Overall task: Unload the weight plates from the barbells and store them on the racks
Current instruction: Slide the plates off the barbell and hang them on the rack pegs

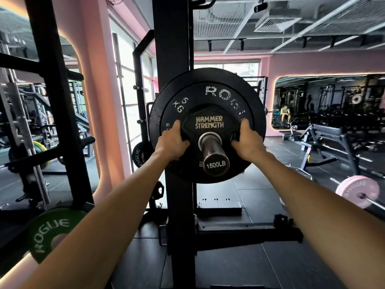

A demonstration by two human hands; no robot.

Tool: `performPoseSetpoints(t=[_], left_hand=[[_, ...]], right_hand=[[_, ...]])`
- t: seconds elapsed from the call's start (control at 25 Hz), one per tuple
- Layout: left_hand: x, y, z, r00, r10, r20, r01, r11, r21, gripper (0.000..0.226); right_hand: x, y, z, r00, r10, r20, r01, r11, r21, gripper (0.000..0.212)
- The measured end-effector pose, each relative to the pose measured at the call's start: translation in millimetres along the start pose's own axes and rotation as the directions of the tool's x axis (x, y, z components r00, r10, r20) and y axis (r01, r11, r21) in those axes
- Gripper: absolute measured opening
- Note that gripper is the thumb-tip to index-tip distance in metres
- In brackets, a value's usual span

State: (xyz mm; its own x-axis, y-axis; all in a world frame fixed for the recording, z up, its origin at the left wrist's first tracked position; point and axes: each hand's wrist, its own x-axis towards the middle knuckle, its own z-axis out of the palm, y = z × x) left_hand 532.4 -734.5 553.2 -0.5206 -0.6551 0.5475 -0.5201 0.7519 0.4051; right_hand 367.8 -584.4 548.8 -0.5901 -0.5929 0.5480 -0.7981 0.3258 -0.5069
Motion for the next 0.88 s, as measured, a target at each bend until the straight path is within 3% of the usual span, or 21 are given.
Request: performPoseSetpoints(t=[0.24, 0.48, 0.64, 0.88], left_hand=[[-75.3, 24.3, -39.2, 0.991, 0.052, -0.126, -0.050, 0.999, 0.019, 0.027], [-139.1, 51.6, -85.9, 0.987, 0.114, -0.111, -0.106, 0.992, 0.072, 0.024], [-181.4, 70.2, -132.8, 0.984, 0.089, -0.151, -0.071, 0.990, 0.119, 0.039], [-246.1, 65.3, -210.6, 0.981, 0.022, -0.193, 0.011, 0.986, 0.166, 0.029]], right_hand=[[-73.3, -23.5, -43.4, 0.999, -0.018, -0.026, 0.018, 0.999, -0.027, 0.028], [-138.2, -45.4, -90.3, 0.999, -0.022, 0.038, 0.023, 1.000, -0.008, 0.026], [-171.0, -72.4, -126.8, 0.995, -0.088, 0.044, 0.088, 0.996, 0.014, 0.021], [-218.3, -131.4, -149.2, 0.982, -0.174, 0.074, 0.169, 0.983, 0.078, 0.023]])
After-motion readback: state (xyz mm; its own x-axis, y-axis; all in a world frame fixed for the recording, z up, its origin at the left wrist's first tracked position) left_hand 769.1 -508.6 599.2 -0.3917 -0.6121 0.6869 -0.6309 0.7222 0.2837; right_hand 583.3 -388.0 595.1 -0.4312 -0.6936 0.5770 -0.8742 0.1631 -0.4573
